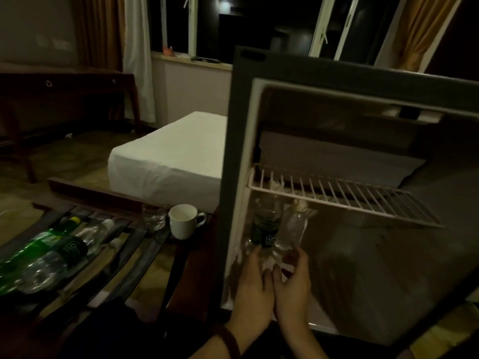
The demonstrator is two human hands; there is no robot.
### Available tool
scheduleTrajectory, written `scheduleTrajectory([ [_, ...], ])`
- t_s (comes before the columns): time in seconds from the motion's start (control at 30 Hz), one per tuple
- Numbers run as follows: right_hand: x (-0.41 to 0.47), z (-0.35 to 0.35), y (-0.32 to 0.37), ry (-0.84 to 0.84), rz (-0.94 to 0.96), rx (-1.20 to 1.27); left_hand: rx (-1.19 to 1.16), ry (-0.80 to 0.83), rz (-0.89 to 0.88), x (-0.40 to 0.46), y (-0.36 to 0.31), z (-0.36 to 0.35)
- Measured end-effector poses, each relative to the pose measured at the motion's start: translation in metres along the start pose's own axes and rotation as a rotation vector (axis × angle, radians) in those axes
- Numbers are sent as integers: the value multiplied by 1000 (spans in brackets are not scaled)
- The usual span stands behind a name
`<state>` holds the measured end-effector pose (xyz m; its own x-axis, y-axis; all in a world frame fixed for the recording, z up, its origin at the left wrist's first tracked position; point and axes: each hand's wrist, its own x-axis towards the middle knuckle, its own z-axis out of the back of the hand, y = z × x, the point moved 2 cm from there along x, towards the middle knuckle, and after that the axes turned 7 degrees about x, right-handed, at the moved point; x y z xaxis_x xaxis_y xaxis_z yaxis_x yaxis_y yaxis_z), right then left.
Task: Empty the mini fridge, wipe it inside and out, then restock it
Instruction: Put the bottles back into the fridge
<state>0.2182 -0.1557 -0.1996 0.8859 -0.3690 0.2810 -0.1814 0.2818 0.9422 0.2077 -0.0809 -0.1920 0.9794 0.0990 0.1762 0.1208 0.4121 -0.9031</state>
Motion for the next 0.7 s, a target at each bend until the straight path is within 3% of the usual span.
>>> scheduleTrajectory([
  [0.1,-40,-13,32,96,41,55,-53,-3,-60,-33,-8,47],
  [0.33,-102,-93,68,446,122,-33,70,-312,33,-47,64,179],
  [0.47,-116,-156,58,578,11,-23,312,-462,194,-33,133,269],
  [0.57,-119,-212,47,645,-113,15,476,-459,342,-18,170,319],
  [0.7,-118,-285,23,663,-386,135,688,-410,313,11,201,345],
])
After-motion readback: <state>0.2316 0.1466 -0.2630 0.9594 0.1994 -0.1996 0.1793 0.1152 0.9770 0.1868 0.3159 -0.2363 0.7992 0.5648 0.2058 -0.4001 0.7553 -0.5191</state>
